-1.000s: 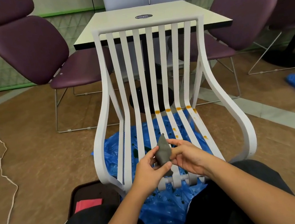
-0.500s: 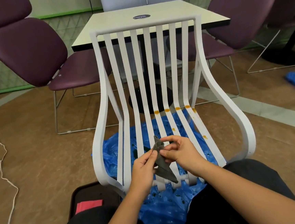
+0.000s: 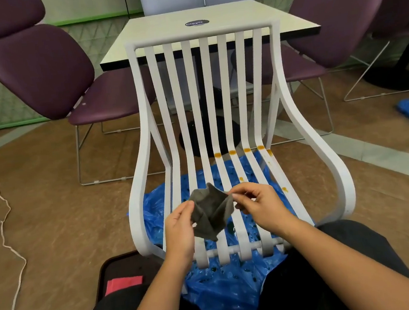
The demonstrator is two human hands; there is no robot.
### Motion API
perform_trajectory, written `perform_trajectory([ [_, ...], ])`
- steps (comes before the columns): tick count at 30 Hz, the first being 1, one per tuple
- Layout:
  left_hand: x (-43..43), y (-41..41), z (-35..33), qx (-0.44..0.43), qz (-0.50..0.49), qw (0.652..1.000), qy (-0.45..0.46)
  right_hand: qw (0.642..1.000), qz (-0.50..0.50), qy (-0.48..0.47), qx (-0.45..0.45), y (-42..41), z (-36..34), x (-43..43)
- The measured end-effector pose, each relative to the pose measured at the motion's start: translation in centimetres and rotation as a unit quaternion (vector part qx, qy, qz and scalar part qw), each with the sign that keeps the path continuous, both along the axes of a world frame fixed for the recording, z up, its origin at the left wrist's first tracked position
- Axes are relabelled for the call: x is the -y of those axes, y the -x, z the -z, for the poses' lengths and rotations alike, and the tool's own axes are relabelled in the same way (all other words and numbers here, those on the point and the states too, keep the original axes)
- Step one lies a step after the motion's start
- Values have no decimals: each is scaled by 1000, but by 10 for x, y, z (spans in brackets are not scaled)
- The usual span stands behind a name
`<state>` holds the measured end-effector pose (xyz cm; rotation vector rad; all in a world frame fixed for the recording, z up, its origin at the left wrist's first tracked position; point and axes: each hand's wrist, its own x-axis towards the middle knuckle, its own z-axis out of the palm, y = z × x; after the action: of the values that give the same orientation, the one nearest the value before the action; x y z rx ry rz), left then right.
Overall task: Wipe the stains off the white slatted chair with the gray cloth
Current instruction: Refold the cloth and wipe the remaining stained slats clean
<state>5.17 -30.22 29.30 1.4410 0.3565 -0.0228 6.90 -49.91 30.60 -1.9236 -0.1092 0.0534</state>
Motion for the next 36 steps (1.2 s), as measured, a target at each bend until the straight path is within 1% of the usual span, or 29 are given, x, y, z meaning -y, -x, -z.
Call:
perform_trajectory([
  [2,-9,-4,-2,12,-31,999,-22,999,-21,38,11,-3,-3,7],
  [5,-21,-9,-4,32,-52,997,-47,999,-38,12,-30,-7,-9,17],
  [8,-25,-11,-8,62,-39,992,-104,998,-47,-14,-50,-8,-12,20],
  [11,-27,-12,-14,94,-27,980,-174,996,-38,-55,-63,-8,-17,19],
  [14,-30,-14,-18,105,-17,969,-221,991,-26,-105,-84,-9,-21,18],
  [21,-33,-16,-43,139,10,952,-271,957,16,-246,-150,-10,-28,17],
  [23,-35,-14,-53,152,8,948,-280,949,22,-268,-164,-10,-32,18],
  [25,-38,-13,-58,147,17,947,-287,952,32,-247,-178,-11,-33,20],
  [28,-43,-14,-52,118,73,950,-280,964,37,-149,-215,-10,-31,21],
  [29,-44,-14,-48,109,85,949,-282,965,23,-127,-227,-10,-31,21],
  [31,-48,-13,-39,83,101,944,-304,966,-38,-84,-242,-8,-28,24],
  [32,-49,-11,-36,65,108,939,-320,963,-80,-59,-252,-8,-24,28],
  [34,-53,-8,-32,22,124,936,-329,939,-156,-2,-306,-9,-15,35],
  [36,-55,-5,-30,-15,147,938,-314,911,-199,130,-338,-5,-11,37],
])
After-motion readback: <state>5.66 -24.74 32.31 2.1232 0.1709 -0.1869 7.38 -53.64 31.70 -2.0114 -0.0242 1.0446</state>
